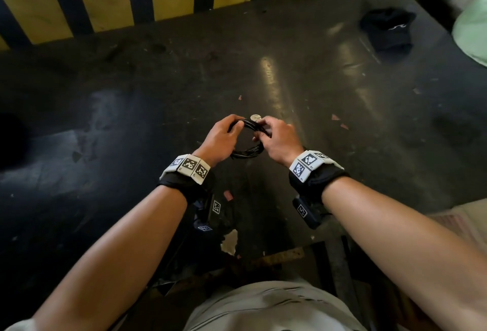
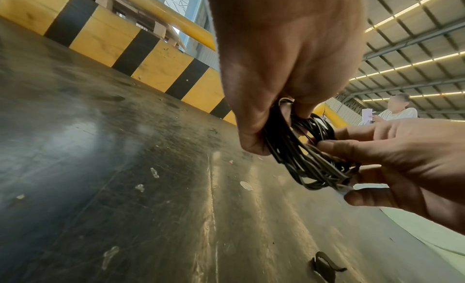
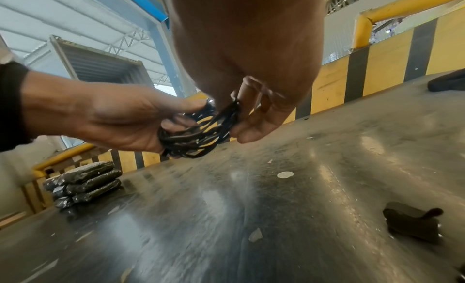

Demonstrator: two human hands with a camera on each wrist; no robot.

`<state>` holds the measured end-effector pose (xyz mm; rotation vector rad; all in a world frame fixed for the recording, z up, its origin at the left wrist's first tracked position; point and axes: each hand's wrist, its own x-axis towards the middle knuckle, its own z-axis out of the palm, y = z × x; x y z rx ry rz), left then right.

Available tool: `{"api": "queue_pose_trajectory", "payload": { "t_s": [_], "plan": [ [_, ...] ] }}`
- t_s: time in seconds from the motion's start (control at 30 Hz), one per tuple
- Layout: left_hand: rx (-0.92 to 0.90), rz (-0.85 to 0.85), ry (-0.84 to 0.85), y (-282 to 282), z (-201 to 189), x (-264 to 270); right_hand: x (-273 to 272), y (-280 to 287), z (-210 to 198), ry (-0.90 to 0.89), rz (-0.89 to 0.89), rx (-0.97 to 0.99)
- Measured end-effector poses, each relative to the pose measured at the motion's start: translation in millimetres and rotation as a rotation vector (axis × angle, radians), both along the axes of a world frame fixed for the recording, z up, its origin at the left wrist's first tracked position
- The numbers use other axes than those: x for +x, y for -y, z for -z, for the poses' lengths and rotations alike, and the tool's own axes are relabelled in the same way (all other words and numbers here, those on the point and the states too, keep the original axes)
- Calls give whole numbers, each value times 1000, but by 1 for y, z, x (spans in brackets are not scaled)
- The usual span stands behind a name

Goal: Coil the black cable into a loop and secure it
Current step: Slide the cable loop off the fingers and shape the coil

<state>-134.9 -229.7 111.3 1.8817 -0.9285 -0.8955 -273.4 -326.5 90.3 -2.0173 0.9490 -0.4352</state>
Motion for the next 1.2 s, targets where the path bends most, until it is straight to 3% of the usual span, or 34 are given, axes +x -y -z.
{"api": "queue_pose_trajectory", "payload": {
  "t_s": [0.27,0.8,0.9,1.07,1.2],
  "plan": [
    [-8,-6,-35,4,8,-7,-9,4,11,7,20,65],
    [39,43,-81,19,35,-5,-36,28,4,-9,44,378],
    [53,51,-97,21,38,-2,-38,40,4,-10,121,381],
    [95,42,-69,28,42,3,-66,77,29,-356,265,143],
    [137,71,-87,34,49,1,-107,88,62,-625,362,157]
  ]
}}
